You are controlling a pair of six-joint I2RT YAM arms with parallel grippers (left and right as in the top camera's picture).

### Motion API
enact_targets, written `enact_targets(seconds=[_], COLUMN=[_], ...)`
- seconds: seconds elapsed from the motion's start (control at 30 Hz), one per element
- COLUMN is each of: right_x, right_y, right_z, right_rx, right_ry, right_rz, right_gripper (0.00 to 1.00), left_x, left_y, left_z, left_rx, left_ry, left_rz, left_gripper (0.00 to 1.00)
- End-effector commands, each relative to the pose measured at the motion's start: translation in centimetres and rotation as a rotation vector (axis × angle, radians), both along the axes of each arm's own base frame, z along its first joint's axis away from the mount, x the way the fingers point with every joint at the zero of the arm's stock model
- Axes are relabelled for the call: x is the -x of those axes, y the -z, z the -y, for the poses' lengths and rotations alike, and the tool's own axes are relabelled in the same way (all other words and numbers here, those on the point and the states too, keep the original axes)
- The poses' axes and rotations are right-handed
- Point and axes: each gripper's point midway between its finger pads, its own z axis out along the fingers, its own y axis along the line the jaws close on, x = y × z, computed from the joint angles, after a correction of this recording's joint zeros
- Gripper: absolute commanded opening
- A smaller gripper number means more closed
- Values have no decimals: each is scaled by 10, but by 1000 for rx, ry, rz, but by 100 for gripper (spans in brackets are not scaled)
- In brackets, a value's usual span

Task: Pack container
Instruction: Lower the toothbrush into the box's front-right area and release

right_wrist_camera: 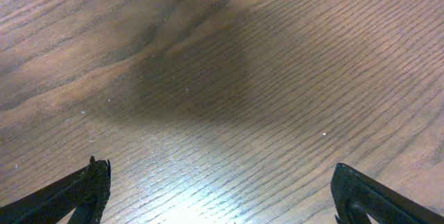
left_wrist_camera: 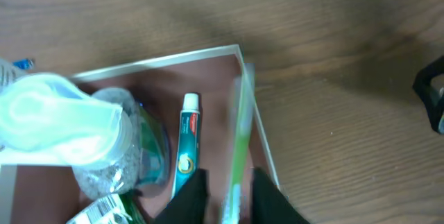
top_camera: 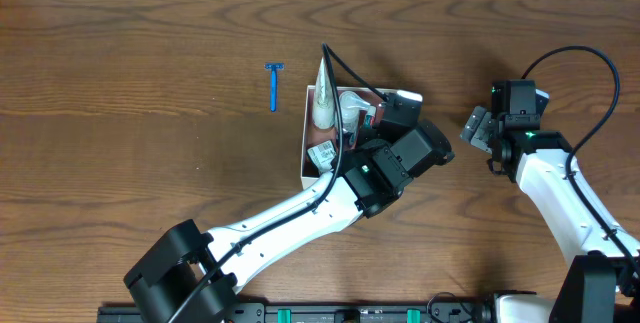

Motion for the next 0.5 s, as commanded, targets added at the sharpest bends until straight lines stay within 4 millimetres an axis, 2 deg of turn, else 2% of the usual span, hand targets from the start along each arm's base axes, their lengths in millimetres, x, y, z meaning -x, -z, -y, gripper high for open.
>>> enact_targets(seconds=[0.0,0.1,0.23,0.47], right_x=[0,0,0,0], right_y=[-2,-2,-2,-2], right_z=[5,5,5,4], right_rx=[19,19,20,17], right_ry=[17,18,17,15], right_rz=[4,4,3,3], right_gripper=[99,99,99,99], left_x=[-5,-7,-8,-4], left_y=[-5,-9,-22,-82], left_z=[-1,2,4,-8], left_rx=[10,29,44,64], left_ry=[-24,-23,-6,38], left_rz=[22,35,65,163], left_gripper=[34,38,38,38])
